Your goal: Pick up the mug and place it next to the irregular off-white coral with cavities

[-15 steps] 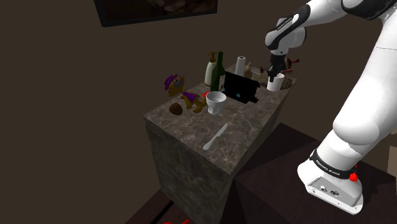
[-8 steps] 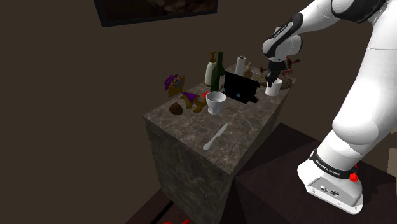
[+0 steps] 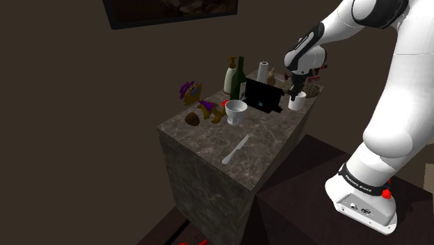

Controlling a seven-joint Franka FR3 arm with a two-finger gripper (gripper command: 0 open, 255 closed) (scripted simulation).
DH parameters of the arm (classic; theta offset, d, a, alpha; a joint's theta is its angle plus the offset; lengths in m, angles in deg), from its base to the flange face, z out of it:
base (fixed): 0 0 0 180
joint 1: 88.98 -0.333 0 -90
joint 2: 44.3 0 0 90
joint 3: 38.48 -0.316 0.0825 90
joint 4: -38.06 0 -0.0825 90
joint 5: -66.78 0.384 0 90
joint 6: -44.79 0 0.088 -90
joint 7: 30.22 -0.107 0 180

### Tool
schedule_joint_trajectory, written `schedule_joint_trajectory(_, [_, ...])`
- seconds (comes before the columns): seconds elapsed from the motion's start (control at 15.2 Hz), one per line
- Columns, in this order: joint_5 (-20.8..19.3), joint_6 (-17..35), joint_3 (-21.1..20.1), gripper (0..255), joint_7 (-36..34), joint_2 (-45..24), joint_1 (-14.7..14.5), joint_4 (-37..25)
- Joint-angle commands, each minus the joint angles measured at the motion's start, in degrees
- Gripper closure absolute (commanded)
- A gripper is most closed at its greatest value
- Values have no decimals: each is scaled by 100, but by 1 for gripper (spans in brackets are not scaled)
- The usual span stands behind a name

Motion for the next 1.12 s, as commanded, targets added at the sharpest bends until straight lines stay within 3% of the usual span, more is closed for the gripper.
schedule_joint_trajectory(0.0, [21, 31, -8, 255, 18, -34, 14, -6])
schedule_joint_trajectory(0.4, [21, 31, -8, 255, 18, -34, 14, -6])
schedule_joint_trajectory(0.46, [21, 31, -8, 0, 18, -35, 14, -6])
schedule_joint_trajectory(0.79, [20, 31, -8, 0, 17, -34, 13, -6])
schedule_joint_trajectory(1.06, [-282, -609, 117, 0, -191, 496, -134, -156])
